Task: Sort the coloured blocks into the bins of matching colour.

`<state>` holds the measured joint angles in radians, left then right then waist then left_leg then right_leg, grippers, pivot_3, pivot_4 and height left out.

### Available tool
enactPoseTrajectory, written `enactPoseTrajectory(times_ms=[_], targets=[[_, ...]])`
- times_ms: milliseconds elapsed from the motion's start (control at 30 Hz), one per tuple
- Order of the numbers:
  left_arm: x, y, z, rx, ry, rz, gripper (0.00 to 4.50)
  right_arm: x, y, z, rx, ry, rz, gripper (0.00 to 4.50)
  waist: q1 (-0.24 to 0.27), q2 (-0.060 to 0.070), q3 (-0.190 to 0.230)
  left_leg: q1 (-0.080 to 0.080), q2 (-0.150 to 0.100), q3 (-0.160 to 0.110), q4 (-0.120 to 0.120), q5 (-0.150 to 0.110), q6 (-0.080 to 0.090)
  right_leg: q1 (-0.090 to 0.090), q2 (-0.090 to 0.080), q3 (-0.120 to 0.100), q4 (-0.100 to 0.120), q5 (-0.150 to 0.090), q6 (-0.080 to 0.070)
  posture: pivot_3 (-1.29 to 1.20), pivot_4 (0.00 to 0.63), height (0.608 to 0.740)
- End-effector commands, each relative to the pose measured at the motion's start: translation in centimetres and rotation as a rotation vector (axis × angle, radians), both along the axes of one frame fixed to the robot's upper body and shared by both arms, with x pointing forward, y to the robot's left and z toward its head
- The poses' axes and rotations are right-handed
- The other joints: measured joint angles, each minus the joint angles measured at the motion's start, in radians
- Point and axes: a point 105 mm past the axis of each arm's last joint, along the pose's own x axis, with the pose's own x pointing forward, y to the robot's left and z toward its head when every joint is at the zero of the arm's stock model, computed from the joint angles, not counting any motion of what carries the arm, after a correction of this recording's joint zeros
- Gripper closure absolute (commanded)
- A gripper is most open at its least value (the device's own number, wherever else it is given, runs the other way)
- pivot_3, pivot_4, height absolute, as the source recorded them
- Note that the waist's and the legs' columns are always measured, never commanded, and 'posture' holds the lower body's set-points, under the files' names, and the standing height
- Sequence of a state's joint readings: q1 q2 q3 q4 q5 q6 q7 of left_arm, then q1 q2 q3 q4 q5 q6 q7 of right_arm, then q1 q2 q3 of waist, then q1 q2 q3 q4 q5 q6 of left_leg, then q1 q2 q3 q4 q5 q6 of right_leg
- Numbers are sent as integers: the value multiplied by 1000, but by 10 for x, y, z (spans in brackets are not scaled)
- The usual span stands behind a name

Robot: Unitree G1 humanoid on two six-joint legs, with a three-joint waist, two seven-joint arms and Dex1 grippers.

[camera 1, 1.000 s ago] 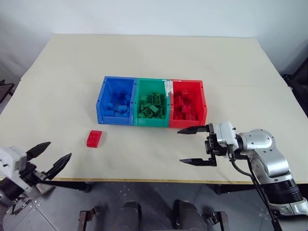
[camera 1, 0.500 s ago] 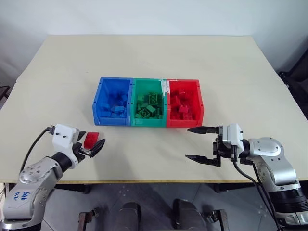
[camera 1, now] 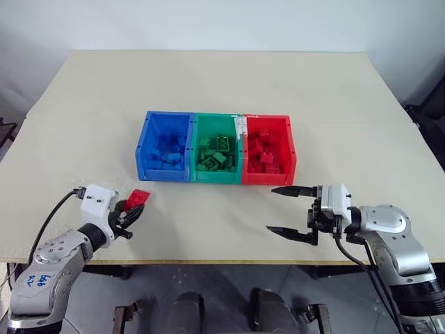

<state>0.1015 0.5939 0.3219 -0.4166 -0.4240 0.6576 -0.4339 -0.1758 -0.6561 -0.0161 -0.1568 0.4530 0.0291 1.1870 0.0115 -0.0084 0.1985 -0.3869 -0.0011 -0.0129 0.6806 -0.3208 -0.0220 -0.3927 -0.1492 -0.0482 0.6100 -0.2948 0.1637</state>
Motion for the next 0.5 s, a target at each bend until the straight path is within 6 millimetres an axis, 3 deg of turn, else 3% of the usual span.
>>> enactPoseTrajectory(times_ms=[33, 133, 267, 400, 500], targets=[[-10, -13, 27, 39, -152, -202, 3001, -2, -11, 12, 8, -54, -55, 0, 1, 0, 0, 0, 0, 0, 0, 0, 0, 0, 0, 0, 0, 0, 0, 0, 150, 740], [-12, -31, 46, 66, -222, -386, 3001, -2, -25, 16, 12, -60, -136, 0, 13, 0, 0, 0, 0, 0, 0, 0, 0, 0, 0, 0, -4, 0, -1, 0, 150, 740], [4, -74, 71, 82, -297, -675, 3001, -8, -48, 21, 68, -77, -299, 0, 34, 1, 0, 0, -1, -1, 1, 0, 0, 1, 0, -1, -3, 0, -1, 0, 150, 740], [39, -126, 91, 61, -394, -916, 3001, -16, -67, 26, 175, -96, -486, 0, 40, 1, -1, 0, -1, 0, 1, 1, 0, 1, 0, -1, 2, 1, 0, 0, 150, 740], [73, -170, 95, 74, -416, -1019, 3001, -24, -75, 25, 195, -112, -588, 0, 37, 1, -1, 0, -2, 2, 1, 1, 1, 1, 0, 0, 1, 1, 1, 0, 150, 740]])
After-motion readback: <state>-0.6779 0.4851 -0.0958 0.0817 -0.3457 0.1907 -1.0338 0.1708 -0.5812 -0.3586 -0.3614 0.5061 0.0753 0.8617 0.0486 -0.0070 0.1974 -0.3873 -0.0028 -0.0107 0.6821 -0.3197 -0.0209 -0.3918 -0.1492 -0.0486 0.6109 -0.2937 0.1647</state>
